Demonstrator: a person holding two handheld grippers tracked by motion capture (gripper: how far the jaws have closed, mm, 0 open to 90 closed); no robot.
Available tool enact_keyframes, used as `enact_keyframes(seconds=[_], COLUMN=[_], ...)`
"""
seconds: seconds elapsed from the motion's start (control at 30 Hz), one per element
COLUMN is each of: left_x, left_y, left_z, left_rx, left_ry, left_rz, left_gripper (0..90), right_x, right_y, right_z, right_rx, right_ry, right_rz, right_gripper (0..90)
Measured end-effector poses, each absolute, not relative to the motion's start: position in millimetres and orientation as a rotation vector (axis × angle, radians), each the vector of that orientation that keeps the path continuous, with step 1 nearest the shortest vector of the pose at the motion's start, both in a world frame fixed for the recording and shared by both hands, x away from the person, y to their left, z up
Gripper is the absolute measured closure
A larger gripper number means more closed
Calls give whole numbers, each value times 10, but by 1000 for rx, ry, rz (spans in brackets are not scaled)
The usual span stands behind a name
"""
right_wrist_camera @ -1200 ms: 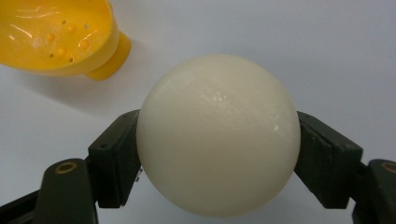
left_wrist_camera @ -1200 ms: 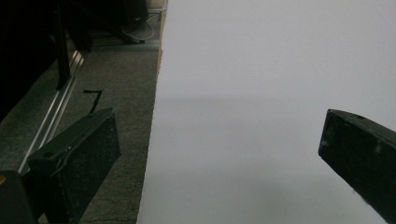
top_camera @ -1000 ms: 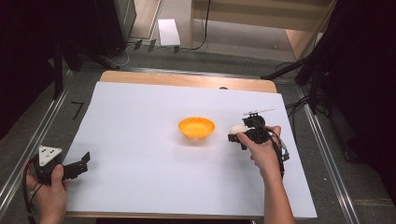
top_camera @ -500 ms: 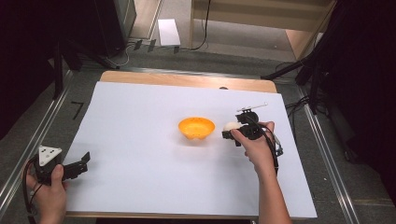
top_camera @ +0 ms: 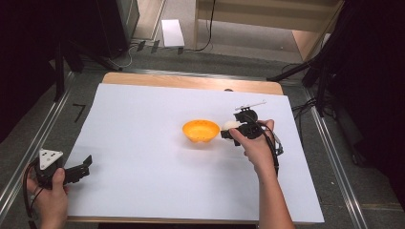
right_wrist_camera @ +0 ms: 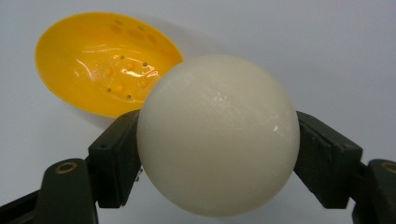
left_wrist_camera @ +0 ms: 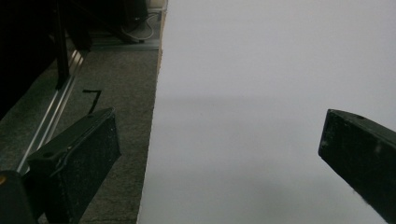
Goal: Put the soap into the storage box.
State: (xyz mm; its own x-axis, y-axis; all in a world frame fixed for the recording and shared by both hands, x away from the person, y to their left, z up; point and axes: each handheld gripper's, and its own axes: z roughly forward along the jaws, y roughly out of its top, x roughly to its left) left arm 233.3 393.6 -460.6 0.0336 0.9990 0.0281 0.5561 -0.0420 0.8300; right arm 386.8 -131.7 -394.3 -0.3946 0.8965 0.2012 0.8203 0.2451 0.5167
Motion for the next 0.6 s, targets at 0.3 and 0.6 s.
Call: enact_keyframes(seconds=[0.3,0.6], left_x=[2333,2335], left_y=[3937,3938], left_z=[-4606,-4607], left_rx=[1670,1668], left_ry=[1591,1593], left_rz=[878,878], left_gripper=[0,0], right_x=[3902,3943], right_y=[-1190,-1011], right_z=[-3930,-3899], right_rx=[1621,1593], right_ry=[2388,2411], right_rz=[851,854], right_gripper=[238,238])
